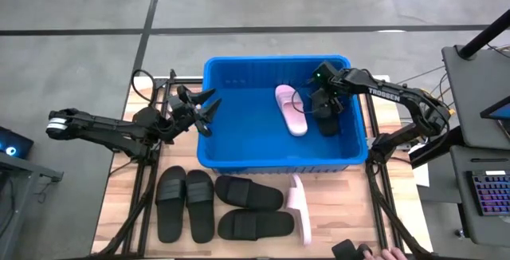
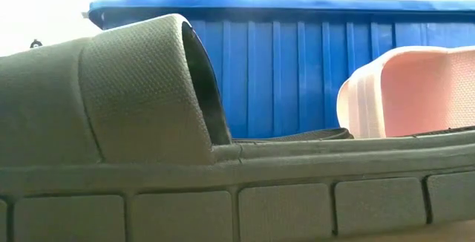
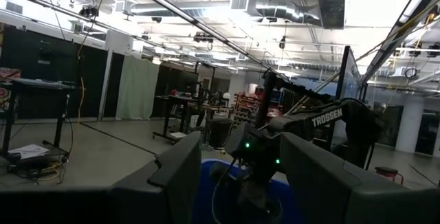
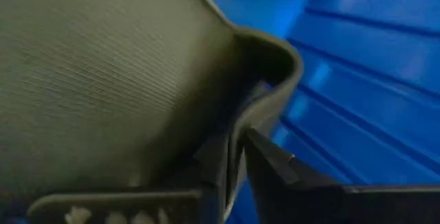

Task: Pick and place slides into bin
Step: Adjust the black slide in the blue container, then adjust the pink slide in the blue container

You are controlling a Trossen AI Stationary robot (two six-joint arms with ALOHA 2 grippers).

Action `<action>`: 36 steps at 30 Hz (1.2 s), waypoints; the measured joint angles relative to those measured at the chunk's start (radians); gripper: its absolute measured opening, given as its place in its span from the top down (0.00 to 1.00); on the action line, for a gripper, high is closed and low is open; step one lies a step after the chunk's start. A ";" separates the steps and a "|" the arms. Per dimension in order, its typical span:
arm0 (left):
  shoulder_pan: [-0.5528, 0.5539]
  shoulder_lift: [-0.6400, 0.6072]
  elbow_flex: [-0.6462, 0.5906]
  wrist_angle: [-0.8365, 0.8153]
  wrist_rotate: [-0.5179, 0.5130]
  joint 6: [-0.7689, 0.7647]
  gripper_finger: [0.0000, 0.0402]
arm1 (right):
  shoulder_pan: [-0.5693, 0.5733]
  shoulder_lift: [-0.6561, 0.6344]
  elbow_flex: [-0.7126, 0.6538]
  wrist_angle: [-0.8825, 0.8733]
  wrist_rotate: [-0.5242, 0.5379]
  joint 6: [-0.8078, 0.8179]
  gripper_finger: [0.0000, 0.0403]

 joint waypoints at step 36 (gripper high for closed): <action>0.000 0.000 0.000 0.001 -0.001 0.000 0.54 | 0.021 0.001 0.408 -0.227 -0.427 0.665 0.59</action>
